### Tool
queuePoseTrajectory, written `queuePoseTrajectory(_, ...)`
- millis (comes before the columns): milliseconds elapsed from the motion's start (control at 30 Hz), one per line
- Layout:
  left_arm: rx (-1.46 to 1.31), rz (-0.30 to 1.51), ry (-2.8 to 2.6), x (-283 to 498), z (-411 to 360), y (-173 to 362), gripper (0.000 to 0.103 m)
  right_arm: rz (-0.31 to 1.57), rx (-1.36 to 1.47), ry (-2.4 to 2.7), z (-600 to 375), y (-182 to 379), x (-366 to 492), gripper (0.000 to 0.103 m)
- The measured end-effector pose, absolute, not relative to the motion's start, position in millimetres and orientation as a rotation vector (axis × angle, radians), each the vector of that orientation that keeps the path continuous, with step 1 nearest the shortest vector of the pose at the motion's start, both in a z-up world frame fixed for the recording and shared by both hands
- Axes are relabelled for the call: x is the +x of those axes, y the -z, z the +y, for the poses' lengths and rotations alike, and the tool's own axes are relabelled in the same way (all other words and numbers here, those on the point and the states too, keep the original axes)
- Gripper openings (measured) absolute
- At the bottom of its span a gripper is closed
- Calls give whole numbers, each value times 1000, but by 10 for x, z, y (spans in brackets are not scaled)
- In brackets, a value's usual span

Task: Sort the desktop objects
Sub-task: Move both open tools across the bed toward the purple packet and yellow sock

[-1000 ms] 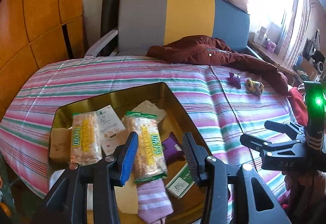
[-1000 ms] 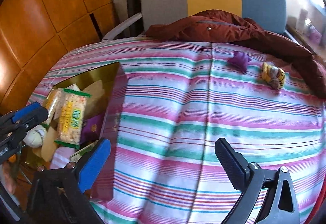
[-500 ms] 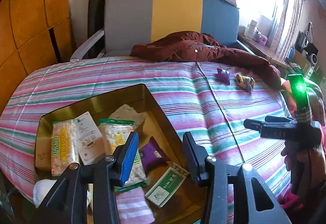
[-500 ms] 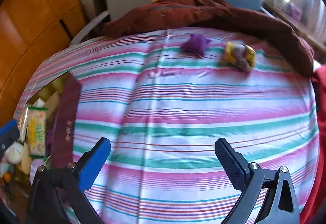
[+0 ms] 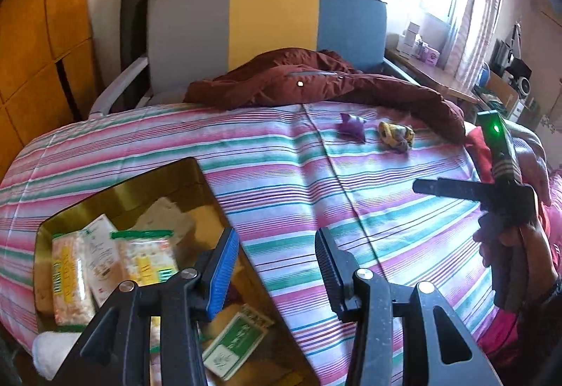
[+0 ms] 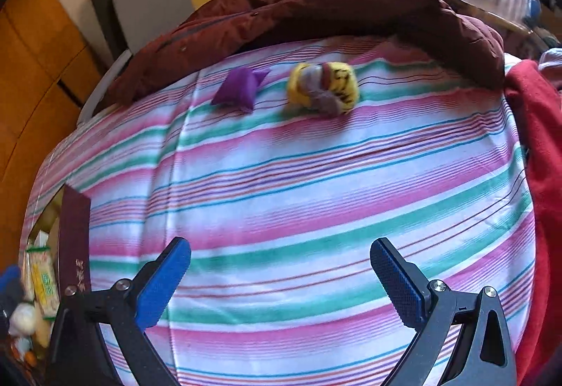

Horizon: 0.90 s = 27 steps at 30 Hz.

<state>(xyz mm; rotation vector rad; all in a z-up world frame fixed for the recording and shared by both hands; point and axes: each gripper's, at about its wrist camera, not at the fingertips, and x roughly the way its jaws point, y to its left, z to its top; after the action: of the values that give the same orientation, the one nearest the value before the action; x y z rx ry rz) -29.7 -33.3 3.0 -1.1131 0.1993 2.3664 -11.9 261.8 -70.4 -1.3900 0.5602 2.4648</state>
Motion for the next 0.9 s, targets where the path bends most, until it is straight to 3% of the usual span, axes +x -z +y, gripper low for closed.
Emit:
queuePoseTrajectory(700,-1154,247,-2303,-469,88,141,46,633,-1234,-2442,3383,722,-759,102)
queuePoseTrajectory(900,-1177,238,-2293,-497,100,200,46,517,-1222,-2402,3423,746,-916,103)
